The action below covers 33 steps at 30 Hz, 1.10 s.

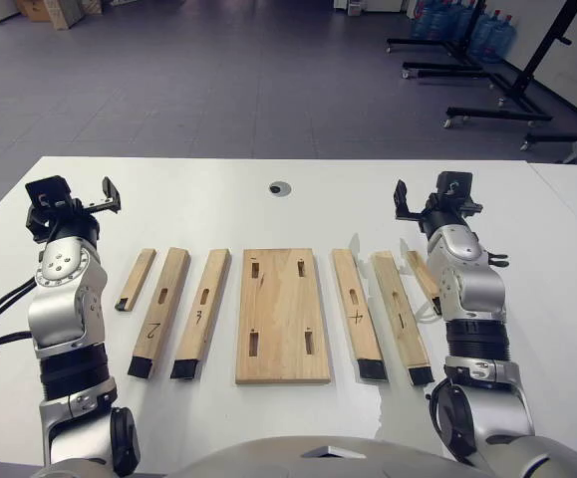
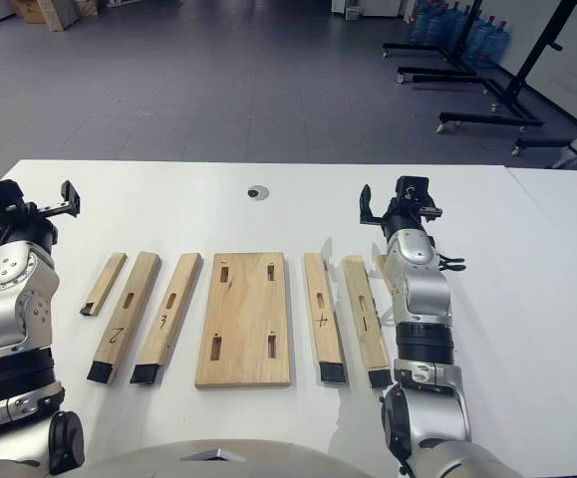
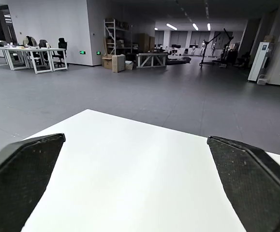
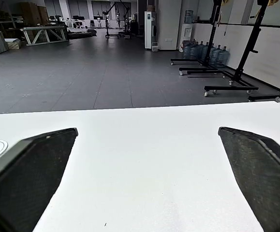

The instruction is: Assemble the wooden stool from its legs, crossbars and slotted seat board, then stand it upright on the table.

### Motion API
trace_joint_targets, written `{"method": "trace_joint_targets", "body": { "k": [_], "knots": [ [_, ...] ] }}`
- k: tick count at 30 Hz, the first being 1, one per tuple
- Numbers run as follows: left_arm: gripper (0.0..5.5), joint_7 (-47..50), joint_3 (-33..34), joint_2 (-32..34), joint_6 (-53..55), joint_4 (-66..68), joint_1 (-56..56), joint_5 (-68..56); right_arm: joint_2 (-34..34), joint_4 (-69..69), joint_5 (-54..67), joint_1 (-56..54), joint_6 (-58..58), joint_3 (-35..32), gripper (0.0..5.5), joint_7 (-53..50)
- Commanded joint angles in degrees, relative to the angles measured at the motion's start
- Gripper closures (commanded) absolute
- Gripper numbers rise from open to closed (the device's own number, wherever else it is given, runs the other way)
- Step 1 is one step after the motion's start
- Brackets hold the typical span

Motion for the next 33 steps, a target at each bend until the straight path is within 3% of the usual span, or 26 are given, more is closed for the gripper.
{"method": "trace_joint_targets", "body": {
  "k": [1, 6, 12, 21, 33],
  "knots": [
    [0.1, 0.2, -1.8, -0.3, 0.8, 1.3, -3.7, 1.0, -2.3, -5.2, -1.0, 2.5, 2.4, -1.0, 0.15, 0.8],
    [0.1, -3.2, -0.9, 0.6, 6.5, -9.8, 8.1, 0.2, -8.0, -18.5, 3.8, 15.2, 11.5, -7.0, 0.15, 8.1],
    [0.1, -9.4, 2.8, 3.4, 10.7, -20.8, 15.0, -4.5, -15.1, -25.6, 8.3, 17.2, 18.0, -11.9, 0.15, 15.1],
    [0.1, -10.2, 0.9, 4.7, 14.1, -18.1, 6.8, -4.7, -6.8, -30.5, 9.5, 14.4, 22.7, -8.9, 0.15, 8.3],
    [0.1, -7.0, -4.2, 1.4, 8.8, -11.4, -2.7, -0.9, -4.1, -24.8, 4.9, 4.5, 16.7, -6.2, 0.15, 2.5]
  ]
}}
